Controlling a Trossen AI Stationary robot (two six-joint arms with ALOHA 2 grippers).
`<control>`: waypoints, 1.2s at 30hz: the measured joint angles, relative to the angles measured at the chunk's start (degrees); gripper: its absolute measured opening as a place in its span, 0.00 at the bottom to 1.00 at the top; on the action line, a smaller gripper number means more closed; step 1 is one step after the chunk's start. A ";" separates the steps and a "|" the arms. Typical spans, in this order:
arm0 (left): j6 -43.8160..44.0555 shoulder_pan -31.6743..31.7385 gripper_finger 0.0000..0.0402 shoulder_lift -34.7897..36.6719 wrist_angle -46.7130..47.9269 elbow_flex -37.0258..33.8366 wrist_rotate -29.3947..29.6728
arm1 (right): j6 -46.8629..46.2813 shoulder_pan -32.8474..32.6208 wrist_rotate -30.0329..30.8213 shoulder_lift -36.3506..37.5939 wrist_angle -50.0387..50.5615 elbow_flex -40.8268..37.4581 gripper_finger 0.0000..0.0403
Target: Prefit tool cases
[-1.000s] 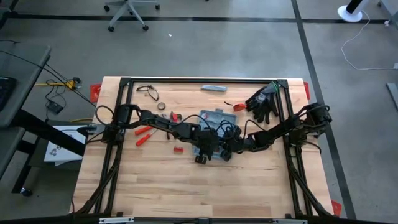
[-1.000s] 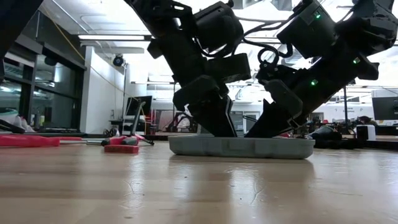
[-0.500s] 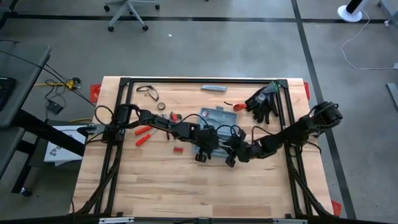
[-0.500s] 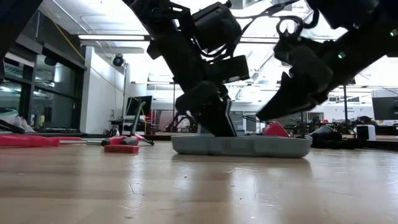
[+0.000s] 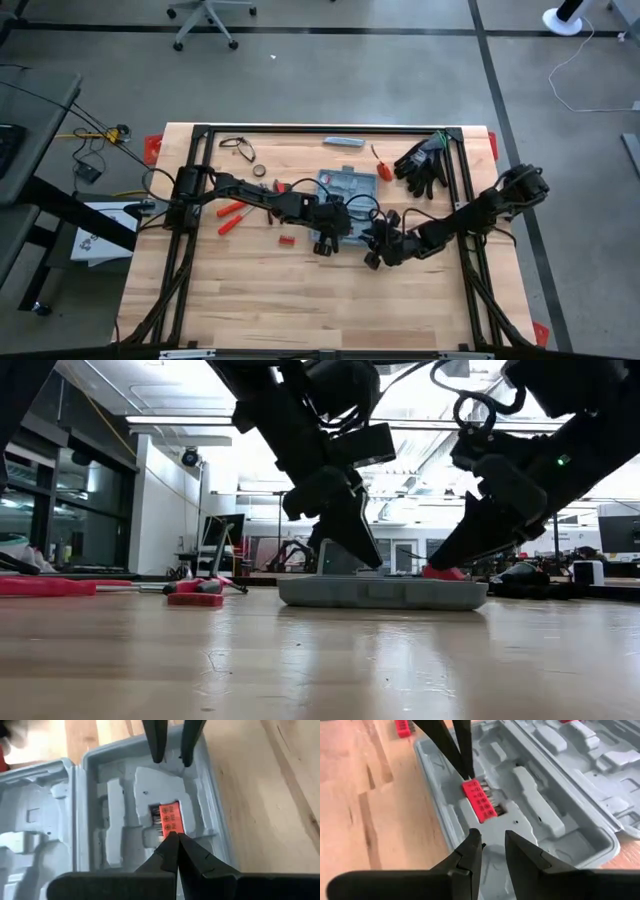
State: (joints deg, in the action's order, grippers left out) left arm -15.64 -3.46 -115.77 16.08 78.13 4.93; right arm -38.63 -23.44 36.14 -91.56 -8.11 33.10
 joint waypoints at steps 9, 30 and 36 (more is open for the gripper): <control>-4.55 0.58 0.08 0.00 -0.99 0.04 -3.34 | 0.04 0.57 0.13 -1.89 -0.31 0.00 0.19; 5.34 2.68 0.54 -4.42 0.16 0.24 -8.83 | 1.28 0.28 0.51 -1.71 -0.24 0.04 0.19; 7.66 0.71 0.53 -5.36 -0.94 0.35 -5.54 | 0.02 0.08 0.34 -1.71 -0.22 0.04 0.19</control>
State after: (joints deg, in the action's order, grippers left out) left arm -7.98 -2.76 -121.13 15.13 78.48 -0.61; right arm -38.61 -23.36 36.47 -93.27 -8.33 33.15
